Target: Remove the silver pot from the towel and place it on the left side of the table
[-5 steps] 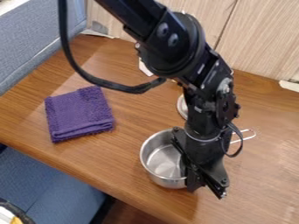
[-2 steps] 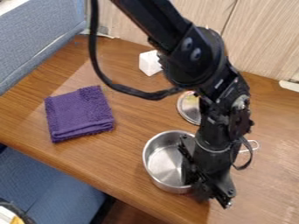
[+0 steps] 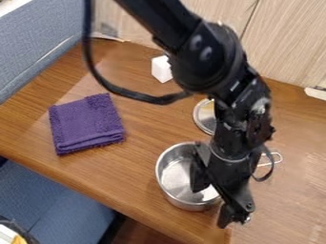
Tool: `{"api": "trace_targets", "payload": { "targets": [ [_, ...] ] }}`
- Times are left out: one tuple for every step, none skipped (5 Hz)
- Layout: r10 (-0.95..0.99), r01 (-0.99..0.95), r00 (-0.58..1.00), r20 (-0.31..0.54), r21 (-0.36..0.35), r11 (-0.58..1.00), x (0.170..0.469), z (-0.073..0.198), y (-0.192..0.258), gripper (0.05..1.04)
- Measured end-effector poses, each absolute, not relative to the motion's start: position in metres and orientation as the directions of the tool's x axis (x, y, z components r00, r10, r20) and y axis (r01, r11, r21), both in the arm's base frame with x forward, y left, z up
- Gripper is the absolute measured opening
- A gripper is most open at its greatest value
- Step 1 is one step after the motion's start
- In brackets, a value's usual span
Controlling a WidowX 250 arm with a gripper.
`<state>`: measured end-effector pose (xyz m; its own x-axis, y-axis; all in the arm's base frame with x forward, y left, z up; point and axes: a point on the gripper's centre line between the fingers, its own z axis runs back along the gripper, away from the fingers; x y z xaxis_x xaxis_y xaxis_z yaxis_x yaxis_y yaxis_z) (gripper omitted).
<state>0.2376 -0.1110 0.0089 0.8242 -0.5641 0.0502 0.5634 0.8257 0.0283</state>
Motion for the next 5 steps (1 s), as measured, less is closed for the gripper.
{"api": "trace_targets", "payload": {
  "targets": [
    [-0.564, 0.563, 0.821, 0.086, 0.032, 0.826, 0.239, 0.026, -0.107, 1.009],
    [-0.560, 0.561, 0.821, 0.109, 0.024, 0.828, 0.238, 0.047, -0.101, 1.006],
    [-0.570, 0.571, 0.810, 0.142, 0.036, 0.820, 0.239, 0.074, -0.091, 1.003],
    [-0.571, 0.572, 0.808, 0.147, 0.034, 0.819, 0.239, 0.075, -0.091, 1.001],
    [-0.570, 0.572, 0.809, 0.146, 0.033, 0.820, 0.239, 0.075, -0.091, 1.001]
  ]
}}
